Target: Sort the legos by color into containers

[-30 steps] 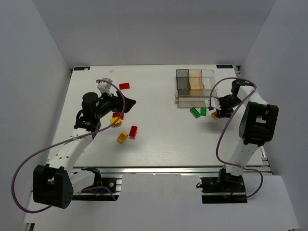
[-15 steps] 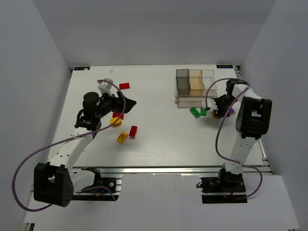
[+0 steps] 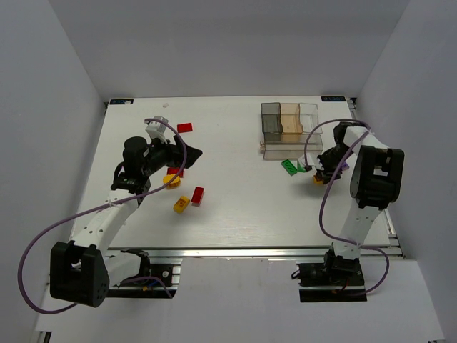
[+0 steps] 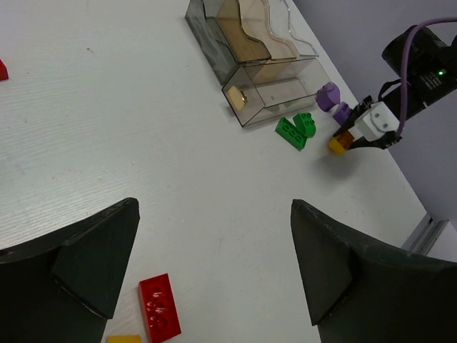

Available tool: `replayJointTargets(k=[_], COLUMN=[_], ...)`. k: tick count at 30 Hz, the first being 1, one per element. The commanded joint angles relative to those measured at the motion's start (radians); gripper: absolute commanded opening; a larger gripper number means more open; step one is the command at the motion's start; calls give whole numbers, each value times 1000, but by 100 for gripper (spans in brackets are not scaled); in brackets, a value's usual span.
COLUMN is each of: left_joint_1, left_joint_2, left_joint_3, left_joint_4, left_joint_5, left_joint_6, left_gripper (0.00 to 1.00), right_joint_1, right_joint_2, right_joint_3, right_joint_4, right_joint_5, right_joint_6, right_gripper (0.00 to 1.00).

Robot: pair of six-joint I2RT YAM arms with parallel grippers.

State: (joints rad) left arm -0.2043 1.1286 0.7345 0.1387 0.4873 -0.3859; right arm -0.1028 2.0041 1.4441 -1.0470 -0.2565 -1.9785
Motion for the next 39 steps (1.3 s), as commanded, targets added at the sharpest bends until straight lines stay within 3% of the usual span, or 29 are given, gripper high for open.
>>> replayJointTargets(k=[1,5,10,11,16,21,26,30,36,37,39], left_joint_1=[5,5,5,5,5,5,5,5,5,5,5], left_joint_2=[-13,-7,-4,-3,-1,10,13,20,20,23,26], left_joint_3=[36,36,34,34,34,36,37,39,40,40,42], left_joint_4=[2,7,10,7,6,7,2,1,-5,-4,-5], left_joint_5=[14,27,28,28,25,31,27,27,25,25,30], left_joint_6=[9,4,2,2,5,4,9,10,15,15,15], left_gripper=[97,97,97,97,97,97,97,97,97,97,97], right_joint_1=[3,5,0,0,11,38,60,74,84,83,80], right_joint_2=[-97,-160,-128,-119,-88,22,131,223,251,251,249], right_joint_3=[4,120,314,320,332,430,536,633,602,599,593], right_joint_4=[-221,-262,-33,89,389,493,567,548,588,588,585], right_joint_5=[-138,-343,-454,-443,-334,-184,-43,32,105,108,96], right_joint_6=[-129,42,590,677,1148,1363,1468,1482,1465,1463,1459], right_gripper=[4,4,0,0,0,4,7,15,48,60,73])
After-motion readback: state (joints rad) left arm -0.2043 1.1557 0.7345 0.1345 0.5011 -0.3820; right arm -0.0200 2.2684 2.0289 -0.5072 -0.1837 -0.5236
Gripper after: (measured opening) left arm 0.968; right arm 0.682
